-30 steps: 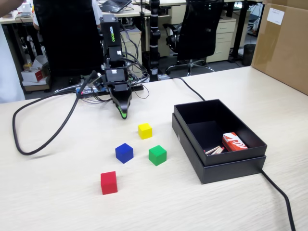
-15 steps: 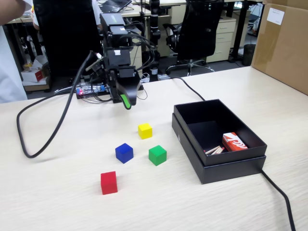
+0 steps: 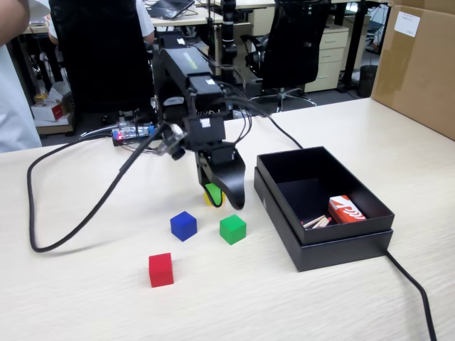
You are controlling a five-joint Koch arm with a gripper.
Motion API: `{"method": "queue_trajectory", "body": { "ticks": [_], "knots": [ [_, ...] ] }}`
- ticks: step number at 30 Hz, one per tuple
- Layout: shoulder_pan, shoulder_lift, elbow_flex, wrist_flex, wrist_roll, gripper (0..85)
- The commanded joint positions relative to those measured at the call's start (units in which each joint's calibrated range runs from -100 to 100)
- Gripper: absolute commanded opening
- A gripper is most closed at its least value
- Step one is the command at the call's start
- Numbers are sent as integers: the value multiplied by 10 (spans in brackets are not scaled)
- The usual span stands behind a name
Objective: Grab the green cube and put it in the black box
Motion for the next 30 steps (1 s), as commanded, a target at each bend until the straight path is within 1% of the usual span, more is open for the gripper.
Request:
{"method": "queue_trajectory", "body": {
  "ticks": [1, 7, 10, 15, 16, 20, 23, 24, 27, 30],
  "knots": [
    [4, 21, 56, -4, -5, 475],
    [4, 95, 88, -4, -4, 472],
    [4, 119, 97, -4, -4, 436],
    [3, 143, 100, -40, -2, 419],
    [3, 146, 101, -46, -1, 380],
    [1, 150, 99, -49, 7, 170],
    [-1, 147, 97, -49, 12, 33],
    [-2, 144, 97, -50, 14, 9],
    [-1, 128, 97, -79, 18, 9],
    [11, 15, 107, -125, 30, 9]
  ]
}}
